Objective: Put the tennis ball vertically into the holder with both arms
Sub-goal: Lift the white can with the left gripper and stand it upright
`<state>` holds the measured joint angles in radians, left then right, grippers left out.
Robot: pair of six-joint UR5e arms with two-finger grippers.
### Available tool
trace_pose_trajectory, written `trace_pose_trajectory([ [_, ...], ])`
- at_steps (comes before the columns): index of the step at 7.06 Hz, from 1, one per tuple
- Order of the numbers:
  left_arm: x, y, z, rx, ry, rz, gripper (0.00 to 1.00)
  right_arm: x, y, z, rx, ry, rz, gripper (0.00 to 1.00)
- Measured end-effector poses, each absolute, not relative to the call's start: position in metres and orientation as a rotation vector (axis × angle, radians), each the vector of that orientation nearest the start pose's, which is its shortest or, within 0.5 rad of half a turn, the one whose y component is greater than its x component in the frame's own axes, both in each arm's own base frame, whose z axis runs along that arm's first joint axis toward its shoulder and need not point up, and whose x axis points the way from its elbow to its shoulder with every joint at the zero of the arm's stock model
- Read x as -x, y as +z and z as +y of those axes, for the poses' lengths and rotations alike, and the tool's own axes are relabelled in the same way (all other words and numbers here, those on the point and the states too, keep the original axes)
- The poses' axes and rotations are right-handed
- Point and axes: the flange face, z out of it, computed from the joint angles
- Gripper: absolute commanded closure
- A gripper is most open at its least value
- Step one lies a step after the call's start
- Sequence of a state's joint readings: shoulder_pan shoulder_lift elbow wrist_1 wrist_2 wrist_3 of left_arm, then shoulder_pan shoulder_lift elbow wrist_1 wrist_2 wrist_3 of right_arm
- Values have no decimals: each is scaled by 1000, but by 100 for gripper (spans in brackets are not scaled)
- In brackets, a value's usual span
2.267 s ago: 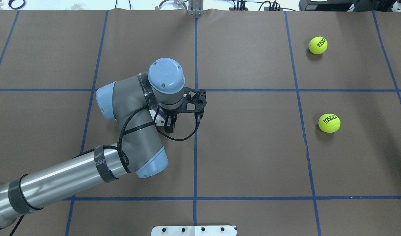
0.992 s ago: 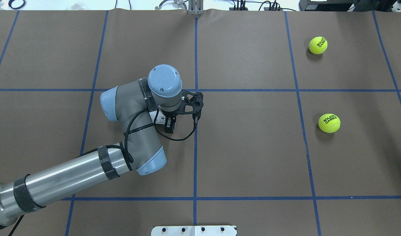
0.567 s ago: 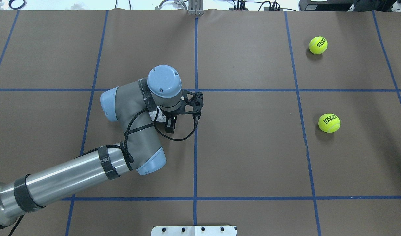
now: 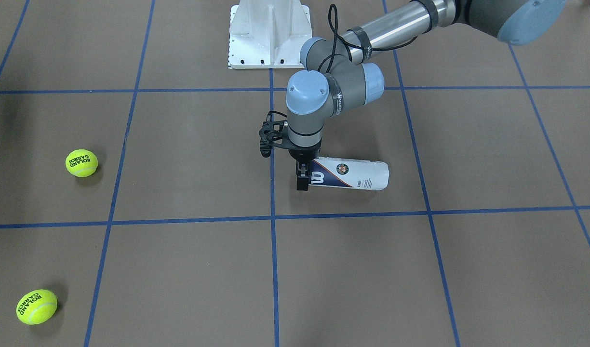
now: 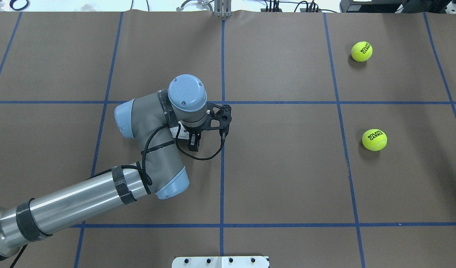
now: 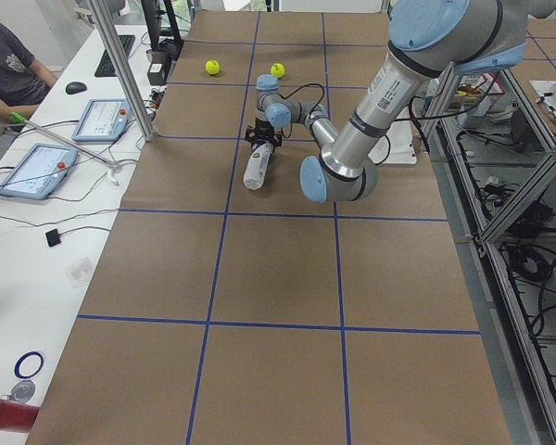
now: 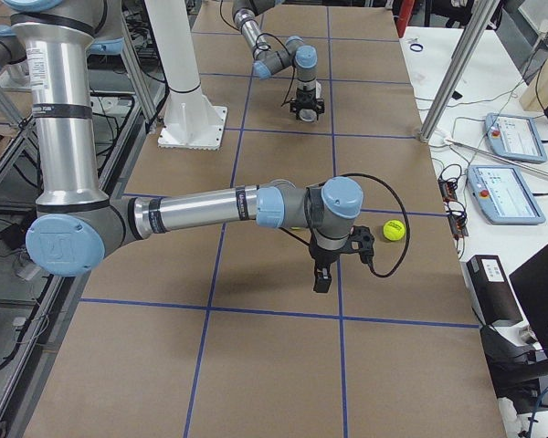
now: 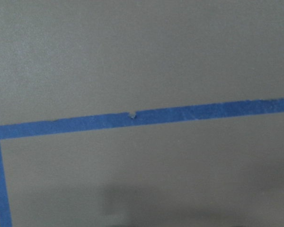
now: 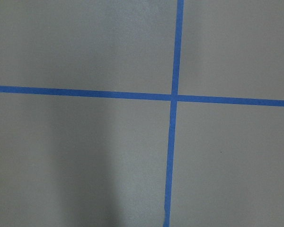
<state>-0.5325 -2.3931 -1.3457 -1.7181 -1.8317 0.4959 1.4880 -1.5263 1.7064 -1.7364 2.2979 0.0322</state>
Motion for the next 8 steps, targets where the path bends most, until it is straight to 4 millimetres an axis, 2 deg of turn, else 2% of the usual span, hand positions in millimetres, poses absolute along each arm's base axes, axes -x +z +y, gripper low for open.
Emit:
trace_pose_trajectory([
  [4, -612, 230, -484, -737, 1538, 497, 17, -24, 591, -510, 31, -54, -727, 1],
  [7, -600, 201, -491, -914, 1422, 575, 17, -24, 592, -511, 32, -54, -726, 1],
  [8, -589, 187, -497, -977, 1355, 611, 18, -24, 593, -511, 34, -53, -726, 1],
])
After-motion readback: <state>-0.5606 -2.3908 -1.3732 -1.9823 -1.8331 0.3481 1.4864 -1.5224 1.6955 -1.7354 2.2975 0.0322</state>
